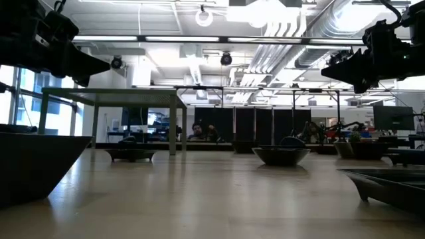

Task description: Pick & Place Mini shaped plates

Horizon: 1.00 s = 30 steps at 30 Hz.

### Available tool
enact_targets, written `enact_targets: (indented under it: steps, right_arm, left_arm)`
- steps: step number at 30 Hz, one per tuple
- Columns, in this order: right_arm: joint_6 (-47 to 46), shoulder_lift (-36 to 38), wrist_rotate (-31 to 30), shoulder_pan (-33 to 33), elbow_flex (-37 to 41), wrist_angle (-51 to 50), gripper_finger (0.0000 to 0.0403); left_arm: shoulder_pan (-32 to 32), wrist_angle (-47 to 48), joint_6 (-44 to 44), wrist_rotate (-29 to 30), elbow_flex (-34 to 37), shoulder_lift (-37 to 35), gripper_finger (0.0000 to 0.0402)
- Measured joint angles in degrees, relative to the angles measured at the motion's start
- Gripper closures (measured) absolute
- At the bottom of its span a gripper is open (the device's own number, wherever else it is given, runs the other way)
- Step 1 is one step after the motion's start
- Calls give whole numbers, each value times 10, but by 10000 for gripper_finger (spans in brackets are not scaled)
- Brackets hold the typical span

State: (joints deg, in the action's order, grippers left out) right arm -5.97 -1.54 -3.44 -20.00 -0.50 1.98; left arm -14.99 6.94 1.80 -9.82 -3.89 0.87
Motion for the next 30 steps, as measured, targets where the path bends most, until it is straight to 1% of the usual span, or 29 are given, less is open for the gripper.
enact_targets:
  steps: [18, 23, 25, 27, 30]
  right_arm:
    - [0, 0, 0, 0, 0, 0, 398]
    - [0, 0, 0, 0, 0, 0, 398]
    - [0, 0, 0, 0, 0, 0, 398]
    - [0, 0, 0, 0, 0, 0, 398]
    - [0, 0, 0, 0, 0, 0, 398]
  left_arm:
    - [0, -1, 0, 0, 0, 0, 401]
    - [0, -46, 3, 1, 5, 0, 401]
    - [0, -88, 24, 0, 5, 0, 401]
    - [0, -122, 63, -3, 4, 0, 401]
    - [0, -151, 147, -6, 4, 0, 401]
